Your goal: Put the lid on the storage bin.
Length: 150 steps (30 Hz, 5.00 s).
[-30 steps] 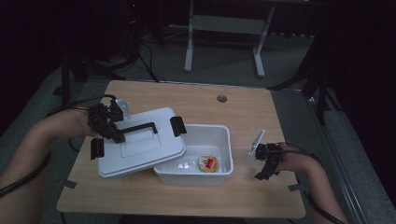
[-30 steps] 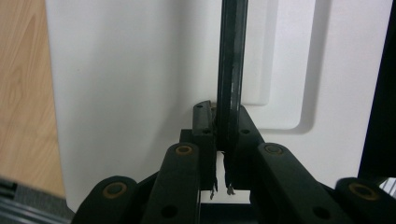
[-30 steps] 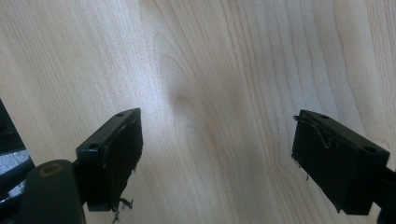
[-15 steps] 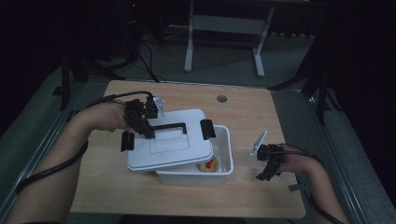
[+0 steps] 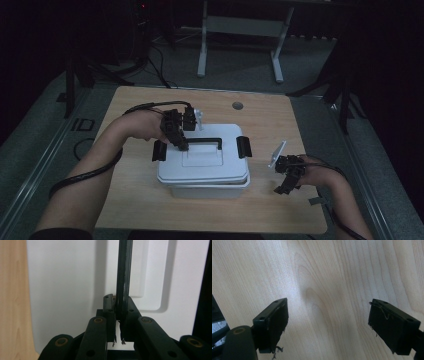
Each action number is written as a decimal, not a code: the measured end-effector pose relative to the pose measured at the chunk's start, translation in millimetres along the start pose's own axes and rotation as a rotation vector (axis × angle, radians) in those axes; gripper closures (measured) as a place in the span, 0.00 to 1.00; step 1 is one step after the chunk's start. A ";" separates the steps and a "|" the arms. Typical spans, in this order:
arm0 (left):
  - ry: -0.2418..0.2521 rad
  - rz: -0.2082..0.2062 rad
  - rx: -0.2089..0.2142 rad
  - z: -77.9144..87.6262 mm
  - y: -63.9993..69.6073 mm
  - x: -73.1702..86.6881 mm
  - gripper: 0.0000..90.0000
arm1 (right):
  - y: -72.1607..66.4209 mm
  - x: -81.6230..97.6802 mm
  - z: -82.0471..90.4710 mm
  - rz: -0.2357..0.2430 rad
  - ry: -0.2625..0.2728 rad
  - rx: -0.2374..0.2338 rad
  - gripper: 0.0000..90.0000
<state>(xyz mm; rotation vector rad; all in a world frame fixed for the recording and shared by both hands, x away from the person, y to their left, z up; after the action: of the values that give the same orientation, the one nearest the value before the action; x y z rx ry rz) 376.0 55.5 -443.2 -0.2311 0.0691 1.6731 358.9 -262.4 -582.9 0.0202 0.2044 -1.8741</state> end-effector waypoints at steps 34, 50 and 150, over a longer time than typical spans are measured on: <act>0.005 -0.005 -0.018 -29.2 -8.3 -10.2 0.78 | -2.2 -3.5 -6.6 0.011 -0.016 -0.007 0.18; 0.067 0.141 -0.087 -22.1 -17.6 8.6 0.10 | -1.4 -3.7 -3.2 0.008 -0.006 0.005 0.18; 0.305 0.650 -0.238 -127.0 27.6 226.6 0.02 | 14.5 15.6 -10.5 -0.098 0.115 0.089 0.18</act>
<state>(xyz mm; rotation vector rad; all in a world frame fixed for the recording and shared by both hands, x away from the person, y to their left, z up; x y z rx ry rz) 340.4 250.5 -613.4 -0.7004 0.1896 2.2809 366.9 -279.8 -596.9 0.1822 0.2044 -1.9808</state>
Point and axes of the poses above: each handheld gripper's, and its own axes: z roughly backward along the jaws, x roughly out of its underside, y roughly to its right, the point moved 10 cm from there along -z, roughly forward along the jaws, and after that the axes turned 6 degrees about -x, right-handed, at the moved point
